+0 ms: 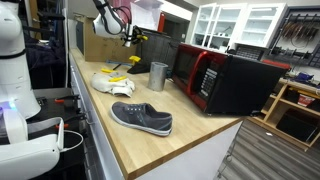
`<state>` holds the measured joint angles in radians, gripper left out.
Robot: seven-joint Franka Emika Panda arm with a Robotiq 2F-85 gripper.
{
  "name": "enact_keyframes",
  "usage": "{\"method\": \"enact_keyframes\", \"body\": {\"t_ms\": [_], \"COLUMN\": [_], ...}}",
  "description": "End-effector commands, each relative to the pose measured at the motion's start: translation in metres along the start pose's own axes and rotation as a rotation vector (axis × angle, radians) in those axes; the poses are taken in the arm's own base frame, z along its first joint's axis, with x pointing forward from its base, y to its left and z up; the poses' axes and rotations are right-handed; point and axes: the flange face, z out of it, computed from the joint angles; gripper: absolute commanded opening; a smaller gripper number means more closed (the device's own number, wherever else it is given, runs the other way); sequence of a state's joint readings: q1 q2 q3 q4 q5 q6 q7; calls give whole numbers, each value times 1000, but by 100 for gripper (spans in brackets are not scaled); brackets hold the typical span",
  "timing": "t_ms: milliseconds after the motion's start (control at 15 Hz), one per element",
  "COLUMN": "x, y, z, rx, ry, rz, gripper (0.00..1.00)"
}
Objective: Put the things with the yellow handle on the stand
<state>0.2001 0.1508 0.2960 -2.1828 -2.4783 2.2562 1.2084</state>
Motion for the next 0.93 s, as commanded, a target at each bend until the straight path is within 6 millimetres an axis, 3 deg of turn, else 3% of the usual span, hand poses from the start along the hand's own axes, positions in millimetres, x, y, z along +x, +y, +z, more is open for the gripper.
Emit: {"method": "enact_keyframes", "body": {"t_ms": [0, 867], "x": [-5, -9], "y": [2, -38], "z": [2, 15], "rx": [-38, 22], "ry": [9, -12], "rz": [2, -1], "gripper": [6, 6]}}
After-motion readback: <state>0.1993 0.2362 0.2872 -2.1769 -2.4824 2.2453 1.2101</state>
